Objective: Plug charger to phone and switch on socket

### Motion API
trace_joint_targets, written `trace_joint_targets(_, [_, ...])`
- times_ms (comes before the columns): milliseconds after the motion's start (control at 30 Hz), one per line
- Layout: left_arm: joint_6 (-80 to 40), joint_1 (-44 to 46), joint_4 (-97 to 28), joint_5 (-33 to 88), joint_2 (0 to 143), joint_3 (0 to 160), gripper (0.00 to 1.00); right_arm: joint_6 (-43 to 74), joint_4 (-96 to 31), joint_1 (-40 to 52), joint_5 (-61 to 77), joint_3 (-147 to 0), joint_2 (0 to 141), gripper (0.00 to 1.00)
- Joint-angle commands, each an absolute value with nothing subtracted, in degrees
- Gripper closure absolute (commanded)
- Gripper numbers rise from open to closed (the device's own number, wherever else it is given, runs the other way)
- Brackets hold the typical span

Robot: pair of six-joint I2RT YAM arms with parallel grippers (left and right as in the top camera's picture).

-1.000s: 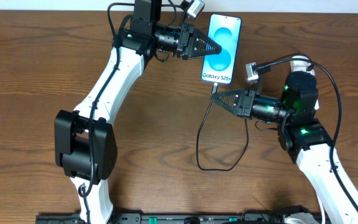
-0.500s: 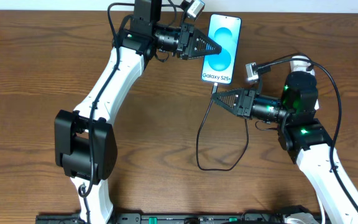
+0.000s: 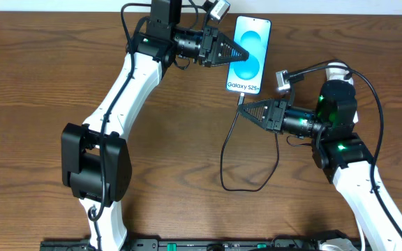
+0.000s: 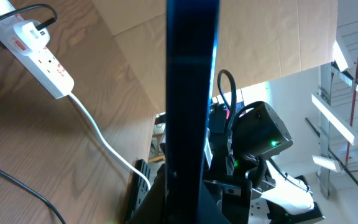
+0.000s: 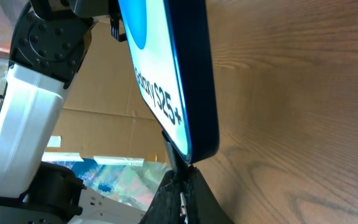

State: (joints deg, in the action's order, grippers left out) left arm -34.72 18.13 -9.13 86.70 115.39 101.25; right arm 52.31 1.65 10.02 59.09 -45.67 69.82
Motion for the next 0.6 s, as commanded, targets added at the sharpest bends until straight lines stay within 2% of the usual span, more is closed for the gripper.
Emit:
trace_joint_targets(0, [-35.2,18.6,-8.8,90.0,112.9,101.5,0.93,52.4,1.7,10.2,57.1,-45.8,70.1,0.99])
trace_joint_targets(567, [-35.2,18.6,-8.9,90.0,112.9,101.5,0.93,52.5,1.9,10.6,56.5,-45.8,70.1,0.99])
